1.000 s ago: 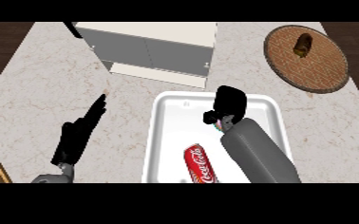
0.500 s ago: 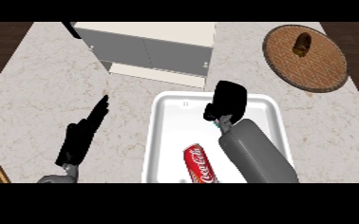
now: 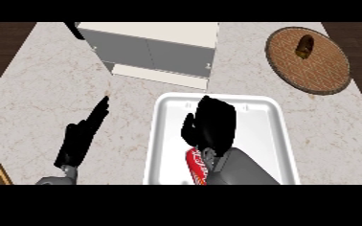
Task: Pick the cupcake from the tray and place it in the tiered shelf
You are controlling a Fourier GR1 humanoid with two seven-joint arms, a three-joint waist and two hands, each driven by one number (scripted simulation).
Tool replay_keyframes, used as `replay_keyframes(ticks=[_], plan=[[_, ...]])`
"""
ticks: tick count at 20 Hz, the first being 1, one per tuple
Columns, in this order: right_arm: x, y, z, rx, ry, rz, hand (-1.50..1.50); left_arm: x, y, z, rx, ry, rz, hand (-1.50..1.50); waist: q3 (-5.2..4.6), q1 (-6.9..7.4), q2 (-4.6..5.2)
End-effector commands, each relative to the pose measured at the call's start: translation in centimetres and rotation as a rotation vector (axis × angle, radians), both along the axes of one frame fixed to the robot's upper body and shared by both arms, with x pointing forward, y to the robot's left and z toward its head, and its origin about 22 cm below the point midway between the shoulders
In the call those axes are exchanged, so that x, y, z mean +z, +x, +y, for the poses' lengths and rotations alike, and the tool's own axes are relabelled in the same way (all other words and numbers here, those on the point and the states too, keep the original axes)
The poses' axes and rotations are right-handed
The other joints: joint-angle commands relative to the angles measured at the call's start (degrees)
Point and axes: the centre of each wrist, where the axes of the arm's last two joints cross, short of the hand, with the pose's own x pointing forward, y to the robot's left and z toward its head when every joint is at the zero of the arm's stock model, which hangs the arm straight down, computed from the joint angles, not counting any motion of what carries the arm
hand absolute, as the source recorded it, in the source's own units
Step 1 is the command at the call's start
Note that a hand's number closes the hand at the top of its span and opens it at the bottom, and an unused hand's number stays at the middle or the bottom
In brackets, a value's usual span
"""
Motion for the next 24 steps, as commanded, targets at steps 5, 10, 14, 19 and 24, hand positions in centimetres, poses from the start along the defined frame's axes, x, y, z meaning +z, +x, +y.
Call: replay_keyframes(ticks=[5, 10, 14, 19, 24], plan=[[7.3, -1.8, 1.2, -0.209, 0.059, -0.286, 1.5, 0.1, -0.6, 1.2, 0.022, 0.005, 0.005, 0.0, -0.08, -0.49, -0.66], [11.8, -1.6, 0.8, -0.244, 0.142, -0.488, 1.5, -0.1, 0.1, -0.1, -0.003, 0.005, 0.008, 0.0, -0.08, -0.2, -0.12], [15.0, -0.1, 0.9, -0.275, 0.122, -0.531, 1.5, 0.7, 1.1, -0.1, -0.01, 0.009, -0.016, 0.0, -0.12, 0.18, 0.21], [17.2, 3.0, 2.1, -0.321, 0.08, -0.554, 1.5, 1.7, 1.5, -0.9, -0.054, -0.01, -0.015, 0.0, -0.08, 1.94, 0.54], [20.1, 7.4, 0.9, -0.382, 0.102, -0.542, 1.5, 0.4, 0.4, -0.3, -0.033, 0.02, -0.004, 0.0, -0.03, 1.89, 0.96]])
